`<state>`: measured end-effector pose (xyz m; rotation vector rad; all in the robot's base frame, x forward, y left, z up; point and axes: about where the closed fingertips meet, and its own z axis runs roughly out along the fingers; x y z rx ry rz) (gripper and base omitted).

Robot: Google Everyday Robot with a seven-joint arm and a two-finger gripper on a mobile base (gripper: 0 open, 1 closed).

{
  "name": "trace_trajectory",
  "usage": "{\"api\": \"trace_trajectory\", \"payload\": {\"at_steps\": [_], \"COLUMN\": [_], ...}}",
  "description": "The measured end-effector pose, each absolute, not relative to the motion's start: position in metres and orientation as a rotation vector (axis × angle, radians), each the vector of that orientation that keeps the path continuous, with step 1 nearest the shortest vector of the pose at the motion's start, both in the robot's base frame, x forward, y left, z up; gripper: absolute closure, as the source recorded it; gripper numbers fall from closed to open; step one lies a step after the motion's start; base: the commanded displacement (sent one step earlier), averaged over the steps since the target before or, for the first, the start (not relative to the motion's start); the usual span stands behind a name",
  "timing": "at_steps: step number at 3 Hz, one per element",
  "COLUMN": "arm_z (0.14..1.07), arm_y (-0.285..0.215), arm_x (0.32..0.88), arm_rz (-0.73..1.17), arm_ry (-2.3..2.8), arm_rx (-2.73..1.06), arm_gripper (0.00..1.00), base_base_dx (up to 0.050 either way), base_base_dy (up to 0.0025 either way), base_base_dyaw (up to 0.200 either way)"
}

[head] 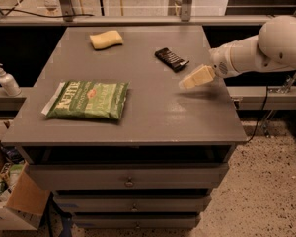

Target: Pick rxbar chocolate

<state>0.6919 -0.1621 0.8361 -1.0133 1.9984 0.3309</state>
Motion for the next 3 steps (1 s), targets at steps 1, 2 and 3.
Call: {"api": "trace_trajectory", "payload": {"at_steps": [1, 2, 3], "arm_z": [0.829, 0.824, 0.814], "arm_y": [-0.155, -0.141, -0.125], "arm_x": [0.724, 0.747, 0.759], "arm_rz": [0.404, 0.468, 0.513], "arm_ry": [1.967, 1.943, 1.94], "arm_rx": [-0.935, -0.89, -0.873], "arm_gripper": [0.0, 0.0, 0.18], "base_base_dx": [0.0, 0.0, 0.0], "base_base_dy": [0.0, 0.0, 0.0], "base_base_dyaw": [0.0, 0.0, 0.0]}}
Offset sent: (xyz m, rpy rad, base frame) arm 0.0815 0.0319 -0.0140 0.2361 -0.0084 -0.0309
